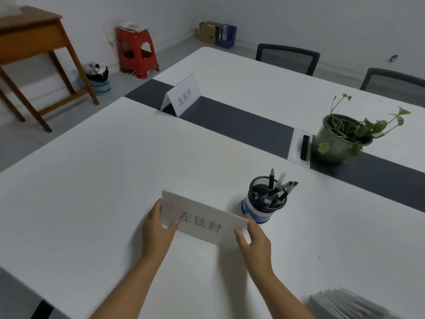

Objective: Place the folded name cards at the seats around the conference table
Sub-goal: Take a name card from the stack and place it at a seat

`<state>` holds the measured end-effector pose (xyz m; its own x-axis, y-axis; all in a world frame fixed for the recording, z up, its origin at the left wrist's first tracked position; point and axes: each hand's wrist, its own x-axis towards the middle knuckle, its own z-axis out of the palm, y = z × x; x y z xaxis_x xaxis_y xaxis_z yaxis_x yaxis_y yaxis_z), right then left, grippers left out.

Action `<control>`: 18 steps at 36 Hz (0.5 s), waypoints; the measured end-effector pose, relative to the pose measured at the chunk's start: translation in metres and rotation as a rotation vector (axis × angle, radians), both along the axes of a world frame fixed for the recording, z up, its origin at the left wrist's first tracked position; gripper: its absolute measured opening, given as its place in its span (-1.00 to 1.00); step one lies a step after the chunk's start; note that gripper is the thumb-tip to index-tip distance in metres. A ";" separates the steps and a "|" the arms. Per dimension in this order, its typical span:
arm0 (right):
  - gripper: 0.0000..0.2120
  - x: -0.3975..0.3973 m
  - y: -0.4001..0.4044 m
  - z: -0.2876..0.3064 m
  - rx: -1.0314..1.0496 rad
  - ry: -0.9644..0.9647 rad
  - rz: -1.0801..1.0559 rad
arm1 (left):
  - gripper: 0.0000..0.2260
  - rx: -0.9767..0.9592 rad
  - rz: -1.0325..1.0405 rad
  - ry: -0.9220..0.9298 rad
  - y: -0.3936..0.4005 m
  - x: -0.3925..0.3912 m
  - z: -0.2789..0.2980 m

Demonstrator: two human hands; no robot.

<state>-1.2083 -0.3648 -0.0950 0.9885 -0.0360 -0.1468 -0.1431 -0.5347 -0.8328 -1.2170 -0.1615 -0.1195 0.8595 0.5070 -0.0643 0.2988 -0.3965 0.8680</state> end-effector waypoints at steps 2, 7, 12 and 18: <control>-0.55 -0.001 0.000 0.000 0.015 0.005 -0.015 | -0.46 -0.005 -0.002 -0.008 -0.001 0.002 0.001; -0.55 -0.003 0.001 -0.002 0.039 0.001 -0.054 | -0.43 -0.019 -0.016 -0.014 0.000 0.014 0.003; -0.58 0.002 0.002 -0.006 0.025 -0.003 -0.075 | -0.39 -0.025 -0.009 -0.014 -0.001 0.018 0.005; -0.59 0.007 0.002 -0.010 0.008 -0.011 -0.073 | -0.37 -0.002 0.009 0.005 -0.001 0.018 0.003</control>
<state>-1.2017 -0.3627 -0.1050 0.9849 -0.1070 -0.1364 -0.1722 -0.5166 -0.8388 -1.1987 -0.1623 -0.1162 0.8548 0.5143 -0.0702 0.3070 -0.3918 0.8673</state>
